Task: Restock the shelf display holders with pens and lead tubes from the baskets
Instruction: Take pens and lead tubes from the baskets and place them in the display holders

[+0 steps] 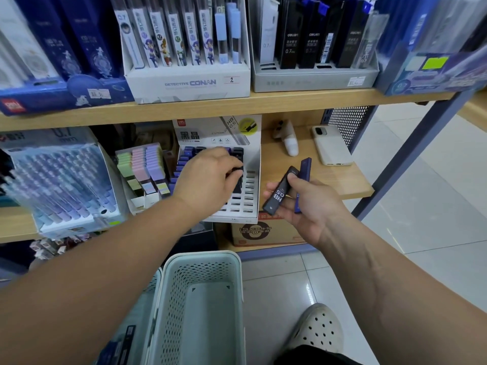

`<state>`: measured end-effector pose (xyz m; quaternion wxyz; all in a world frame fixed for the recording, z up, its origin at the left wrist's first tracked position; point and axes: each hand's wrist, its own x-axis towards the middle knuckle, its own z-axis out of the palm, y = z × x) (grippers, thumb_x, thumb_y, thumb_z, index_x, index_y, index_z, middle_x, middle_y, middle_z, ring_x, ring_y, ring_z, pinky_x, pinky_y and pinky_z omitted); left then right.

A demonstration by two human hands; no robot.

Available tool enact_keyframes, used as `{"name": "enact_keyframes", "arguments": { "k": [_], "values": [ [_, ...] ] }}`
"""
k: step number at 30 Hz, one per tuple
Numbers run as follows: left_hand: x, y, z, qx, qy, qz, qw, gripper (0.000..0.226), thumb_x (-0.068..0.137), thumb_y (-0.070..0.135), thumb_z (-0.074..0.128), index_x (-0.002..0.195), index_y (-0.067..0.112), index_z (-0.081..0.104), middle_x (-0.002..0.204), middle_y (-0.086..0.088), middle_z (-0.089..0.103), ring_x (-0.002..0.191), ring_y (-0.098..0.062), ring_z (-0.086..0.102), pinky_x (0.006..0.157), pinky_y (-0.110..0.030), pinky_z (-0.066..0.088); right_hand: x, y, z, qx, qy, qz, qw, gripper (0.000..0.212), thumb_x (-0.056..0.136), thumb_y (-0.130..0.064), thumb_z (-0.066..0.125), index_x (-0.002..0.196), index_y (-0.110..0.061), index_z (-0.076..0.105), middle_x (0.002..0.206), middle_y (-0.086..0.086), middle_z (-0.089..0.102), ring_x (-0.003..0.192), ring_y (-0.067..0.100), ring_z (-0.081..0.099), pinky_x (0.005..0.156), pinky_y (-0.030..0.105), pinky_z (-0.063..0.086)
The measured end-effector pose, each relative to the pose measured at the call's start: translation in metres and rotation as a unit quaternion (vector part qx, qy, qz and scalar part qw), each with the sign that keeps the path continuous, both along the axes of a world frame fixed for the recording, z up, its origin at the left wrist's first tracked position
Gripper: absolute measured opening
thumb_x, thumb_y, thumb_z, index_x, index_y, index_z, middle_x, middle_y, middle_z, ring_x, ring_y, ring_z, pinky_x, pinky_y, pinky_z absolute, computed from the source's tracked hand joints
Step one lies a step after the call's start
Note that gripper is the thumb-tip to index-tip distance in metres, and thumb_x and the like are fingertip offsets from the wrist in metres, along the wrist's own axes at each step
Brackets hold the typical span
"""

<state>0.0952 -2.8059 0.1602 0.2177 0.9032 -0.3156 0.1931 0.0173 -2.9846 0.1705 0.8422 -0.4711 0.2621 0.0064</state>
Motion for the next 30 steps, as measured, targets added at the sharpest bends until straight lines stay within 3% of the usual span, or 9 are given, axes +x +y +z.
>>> {"name": "enact_keyframes", "arguments": {
  "k": [2,6,9,13,17,19,24,26,30],
  "values": [
    [-0.022,-0.005,0.001,-0.119,0.128,0.028,0.984,0.011,0.092,0.030,0.069,0.091,0.023,0.077,0.077,0.010,0.067,0.074,-0.010,0.062,0.069,-0.026,0.049,0.001,0.001,-0.001,-0.016,-0.003,0.006,1.000,0.008,0.109,-0.022,0.045,0.110,-0.016,0.051,0.088,0.011,0.079,0.076,0.025,0.077,0.064,0.035,0.063],
    [-0.058,-0.014,-0.009,-0.317,0.438,0.035,0.841,0.009,0.088,0.033,0.074,0.087,0.025,0.077,0.080,0.001,0.076,0.064,-0.009,0.066,0.052,-0.018,0.048,0.003,0.007,-0.004,-0.048,-0.007,0.030,0.998,0.012,0.110,-0.026,0.042,0.114,-0.019,0.051,0.096,0.008,0.079,0.090,0.028,0.077,0.081,0.041,0.060],
    [-0.070,-0.015,-0.015,-0.416,0.506,0.040,0.755,0.004,0.091,0.012,0.072,0.091,0.010,0.075,0.082,-0.009,0.076,0.064,-0.014,0.066,0.051,-0.022,0.050,0.000,0.013,-0.005,-0.063,-0.002,0.050,0.997,0.014,0.109,-0.026,0.042,0.112,-0.017,0.053,0.101,0.011,0.078,0.093,0.032,0.076,0.090,0.048,0.059],
    [-0.068,-0.005,-0.017,-0.494,0.482,0.112,0.715,0.018,0.091,0.012,0.072,0.107,0.003,0.070,0.086,-0.009,0.077,0.067,-0.014,0.069,0.055,-0.023,0.053,-0.004,0.017,-0.004,-0.097,0.039,0.094,0.990,0.017,0.108,-0.027,0.048,0.114,-0.015,0.057,0.090,0.009,0.078,0.064,0.020,0.073,0.057,0.030,0.057],
    [-0.052,0.010,-0.009,-0.517,0.402,0.156,0.739,0.015,0.091,0.009,0.072,0.107,0.010,0.070,0.078,-0.004,0.074,0.066,-0.013,0.069,0.056,-0.022,0.052,-0.005,0.018,-0.008,-0.169,0.094,0.158,0.968,0.020,0.107,-0.030,0.049,0.108,-0.014,0.060,0.058,0.000,0.057,0.038,0.010,0.036,0.039,0.019,0.027],
    [-0.041,0.016,-0.002,-0.491,0.351,0.153,0.783,0.014,0.091,0.009,0.072,0.105,0.014,0.071,0.074,0.000,0.071,0.060,-0.008,0.065,0.054,-0.019,0.051,-0.004,0.018,-0.009,-0.174,0.108,0.160,0.966,0.020,0.106,-0.030,0.048,0.105,-0.015,0.062,0.055,-0.003,0.048,0.037,0.008,0.027,0.039,0.018,0.020],
    [-0.015,0.028,0.012,-0.218,0.169,0.108,0.955,0.014,0.089,0.017,0.075,0.102,0.023,0.077,0.075,0.022,0.063,0.064,0.002,0.059,0.066,-0.013,0.046,-0.001,0.007,-0.009,-0.190,0.120,0.115,0.968,0.016,0.103,-0.030,0.050,0.110,-0.020,0.060,0.051,-0.005,0.044,0.035,0.007,0.026,0.037,0.018,0.018],
    [-0.009,0.027,0.016,-0.117,0.114,0.078,0.983,0.016,0.089,0.017,0.074,0.105,0.019,0.078,0.079,0.024,0.063,0.065,0.002,0.056,0.072,-0.019,0.048,-0.001,0.004,-0.010,-0.187,0.121,0.113,0.968,0.018,0.104,-0.031,0.050,0.110,-0.018,0.061,0.053,-0.004,0.043,0.037,0.008,0.026,0.038,0.018,0.018],
    [0.001,0.020,0.019,-0.013,0.086,0.044,0.995,0.018,0.091,0.018,0.072,0.109,0.018,0.078,0.099,0.001,0.077,0.090,-0.019,0.068,0.089,-0.034,0.054,0.000,0.002,-0.013,-0.187,0.122,0.114,0.968,0.023,0.104,-0.036,0.050,0.109,-0.016,0.061,0.057,-0.002,0.045,0.038,0.008,0.026,0.039,0.018,0.019]
  ]
}}
